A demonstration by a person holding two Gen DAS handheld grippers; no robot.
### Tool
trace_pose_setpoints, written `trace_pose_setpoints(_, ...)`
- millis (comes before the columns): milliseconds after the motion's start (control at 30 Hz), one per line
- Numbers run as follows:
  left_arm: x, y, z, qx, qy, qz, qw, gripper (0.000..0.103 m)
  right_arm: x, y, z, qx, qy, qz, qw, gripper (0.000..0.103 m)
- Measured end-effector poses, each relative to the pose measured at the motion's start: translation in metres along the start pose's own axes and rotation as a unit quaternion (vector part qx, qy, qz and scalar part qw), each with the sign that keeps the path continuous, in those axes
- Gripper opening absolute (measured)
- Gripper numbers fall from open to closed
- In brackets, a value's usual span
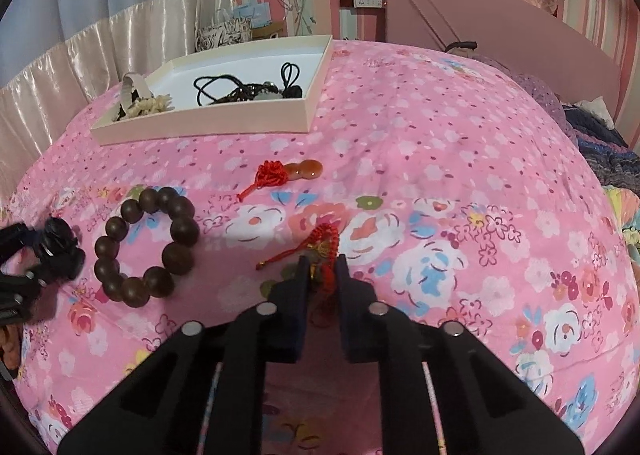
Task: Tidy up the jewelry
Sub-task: 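Grasp the black claw clip with the left gripper while the right gripper grasps the red-tasseled pendant, then carry the claw clip and red-tasseled pendant with both grippers into the tray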
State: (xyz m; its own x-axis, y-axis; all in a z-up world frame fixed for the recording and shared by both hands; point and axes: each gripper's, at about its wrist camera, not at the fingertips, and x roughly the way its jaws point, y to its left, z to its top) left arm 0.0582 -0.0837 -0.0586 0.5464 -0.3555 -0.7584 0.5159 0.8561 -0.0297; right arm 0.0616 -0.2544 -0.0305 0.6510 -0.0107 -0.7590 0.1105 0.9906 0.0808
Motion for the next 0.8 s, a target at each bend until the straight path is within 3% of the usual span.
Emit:
trace_pose_setpoints(33, 0.001, -0.002, 0.001, 0.000, -0.001, -0.001, 1.0000, 0.043, -0.001, -0.001, 0.000, 0.004, -0.004, 0.001, 1.000, 0.010)
trace_pose_setpoints(300, -0.013, 0.007, 0.011, -0.010, -0.037, 0.020, 0.9991, 0.040, -0.023, -0.007, 0.006, 0.020, -0.045, 0.023, 0.999, 0.010)
trace_pose_setpoints(333, -0.015, 0.011, 0.016, -0.013, -0.041, 0.025, 0.9988, 0.030, -0.026, -0.006, 0.008, 0.018, -0.049, 0.024, 0.998, 0.010)
trace_pose_setpoints(500, -0.021, 0.028, 0.030, -0.023, -0.054, 0.039, 0.9975, 0.030, -0.043, 0.001, 0.022, 0.014, -0.079, 0.034, 0.996, 0.010)
trace_pose_setpoints(800, -0.025, 0.038, 0.035, -0.035, -0.064, 0.032, 0.9968, 0.030, -0.052, 0.002, 0.035, 0.018, -0.098, 0.047, 0.994, 0.010)
